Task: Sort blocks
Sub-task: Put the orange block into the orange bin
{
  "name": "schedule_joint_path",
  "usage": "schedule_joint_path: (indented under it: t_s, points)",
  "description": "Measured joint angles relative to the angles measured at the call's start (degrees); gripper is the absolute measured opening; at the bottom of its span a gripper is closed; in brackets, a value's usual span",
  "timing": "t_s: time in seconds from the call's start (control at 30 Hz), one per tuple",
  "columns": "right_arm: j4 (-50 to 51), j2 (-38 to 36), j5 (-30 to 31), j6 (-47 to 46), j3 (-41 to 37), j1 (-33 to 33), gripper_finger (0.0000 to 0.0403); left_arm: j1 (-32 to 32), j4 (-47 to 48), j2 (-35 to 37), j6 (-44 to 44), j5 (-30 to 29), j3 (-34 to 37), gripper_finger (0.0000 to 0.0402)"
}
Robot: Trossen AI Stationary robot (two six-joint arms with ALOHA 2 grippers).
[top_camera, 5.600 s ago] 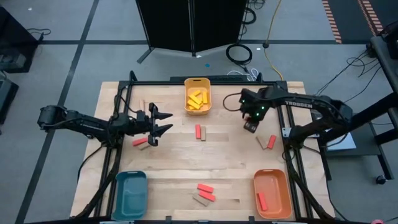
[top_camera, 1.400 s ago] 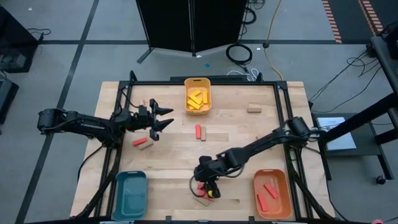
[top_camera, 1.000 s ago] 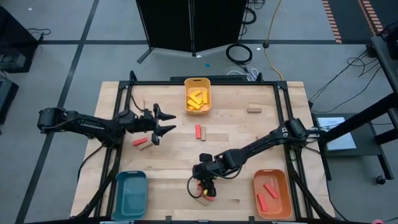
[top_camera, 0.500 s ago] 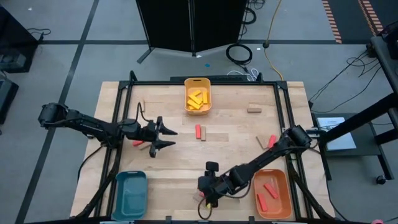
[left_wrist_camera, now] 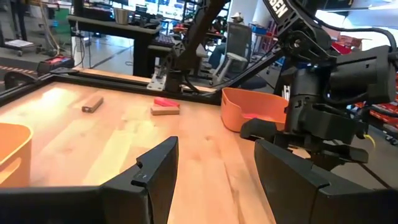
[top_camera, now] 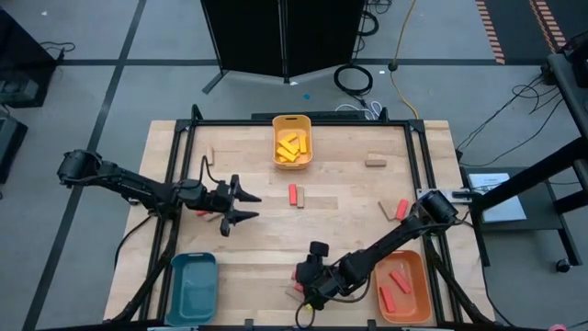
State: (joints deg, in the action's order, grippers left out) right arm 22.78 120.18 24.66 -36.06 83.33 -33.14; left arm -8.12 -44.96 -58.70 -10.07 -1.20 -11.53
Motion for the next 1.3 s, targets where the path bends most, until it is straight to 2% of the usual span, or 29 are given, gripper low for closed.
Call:
schedule_joint_path:
  t_s: [0.53,0.8,0.93,1.2,1.3]
  points:
    - [3.5,4.2,-0.7,-7.7,0.2,-2.1,0.0192,0.0,-0.8,0.0,2.0,-2.3,0.0,0.0207]
    - [4.3,4.2,-0.6,-7.1,0.2,-1.9,0.0189,0.0,-1.0,0.0,1.9,-2.4,0.0,0.0207]
    - [4.5,4.2,-0.9,-6.9,0.2,-1.8,0.0163,0.0,-1.0,0.0,1.9,-2.4,0.0,0.0207]
    - [5.1,3.9,-1.7,-8.1,0.3,-1.7,0.0065,0.0,-0.9,0.0,2.0,-2.4,0.0,0.0207]
    - [6.1,3.9,-2.1,-8.0,1.2,-1.5,0.0062,0.0,-0.9,0.0,2.0,-2.3,0.0,0.0207]
